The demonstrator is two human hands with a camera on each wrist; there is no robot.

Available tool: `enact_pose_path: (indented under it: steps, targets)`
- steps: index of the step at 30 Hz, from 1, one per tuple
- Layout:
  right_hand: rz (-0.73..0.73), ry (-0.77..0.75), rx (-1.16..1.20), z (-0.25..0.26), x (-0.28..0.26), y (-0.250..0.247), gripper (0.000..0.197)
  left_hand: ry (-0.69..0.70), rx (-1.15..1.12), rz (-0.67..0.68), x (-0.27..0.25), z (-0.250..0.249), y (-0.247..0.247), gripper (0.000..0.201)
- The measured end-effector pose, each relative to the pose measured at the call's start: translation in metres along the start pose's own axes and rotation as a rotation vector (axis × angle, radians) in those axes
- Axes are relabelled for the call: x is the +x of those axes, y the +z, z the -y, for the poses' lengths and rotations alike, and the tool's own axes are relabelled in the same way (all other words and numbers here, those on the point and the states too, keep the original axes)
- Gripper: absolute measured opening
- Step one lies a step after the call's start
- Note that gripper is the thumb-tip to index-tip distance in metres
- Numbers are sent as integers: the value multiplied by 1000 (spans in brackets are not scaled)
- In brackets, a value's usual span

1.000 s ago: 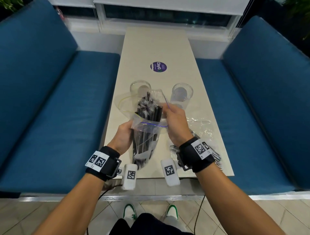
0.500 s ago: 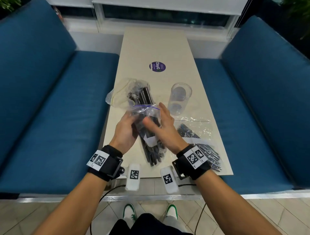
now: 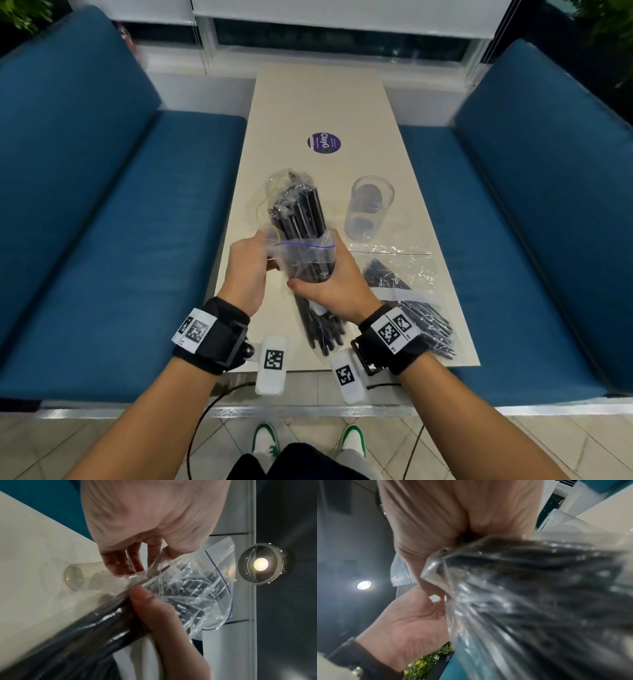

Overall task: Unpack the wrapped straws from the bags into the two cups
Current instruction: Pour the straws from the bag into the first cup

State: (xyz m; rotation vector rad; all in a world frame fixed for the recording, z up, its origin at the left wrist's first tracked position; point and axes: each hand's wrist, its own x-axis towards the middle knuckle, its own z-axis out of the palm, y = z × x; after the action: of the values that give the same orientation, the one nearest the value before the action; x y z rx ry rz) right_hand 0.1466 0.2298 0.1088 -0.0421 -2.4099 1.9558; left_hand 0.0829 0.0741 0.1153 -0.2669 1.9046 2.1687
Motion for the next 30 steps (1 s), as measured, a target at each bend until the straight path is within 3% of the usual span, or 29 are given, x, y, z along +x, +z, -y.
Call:
enact_pose_path:
  steps: [2, 4, 5, 7, 9, 11, 14, 18, 22, 25, 28, 30]
  targets:
    - [-4, 0, 29, -1, 1, 0, 68, 7, -40, 78, -3, 0, 1, 27]
    - [5, 17, 58, -1, 3, -4, 68, 35, -95, 128, -8, 1, 3, 66]
    - [17, 34, 55, 1, 4, -5, 68, 72, -83, 137, -9, -1, 5, 68]
    - [40, 71, 55, 3, 6, -6, 69, 143, -17, 184, -14, -9, 9, 48]
    - [29, 121, 91, 4, 11, -8, 74, 126, -53, 260, -23, -14, 12, 53]
    - [42, 151, 77, 5, 18, -11, 84, 133, -182, 367, -30, -20, 12, 32]
    - [136, 168, 20, 11, 25, -16, 92, 120, -130, 468, -29, -24, 14, 30]
    - [249, 80, -80, 14, 26, -9, 94, 62, -22, 263, -18, -13, 25, 36]
    - [177, 57, -55, 12, 21, 4, 119, 1, -119, 57, -10, -10, 29, 31]
    - [23, 15, -56, 15, 12, 5, 112, -42, -300, -43, 1, -21, 25, 37]
    - [-131, 20, 1, 10, 1, -2, 104, -61, -465, -128, 16, -35, 12, 15]
    - [-117, 43, 94, 1, -7, -4, 111, -91, -569, -86, 21, -44, 6, 4]
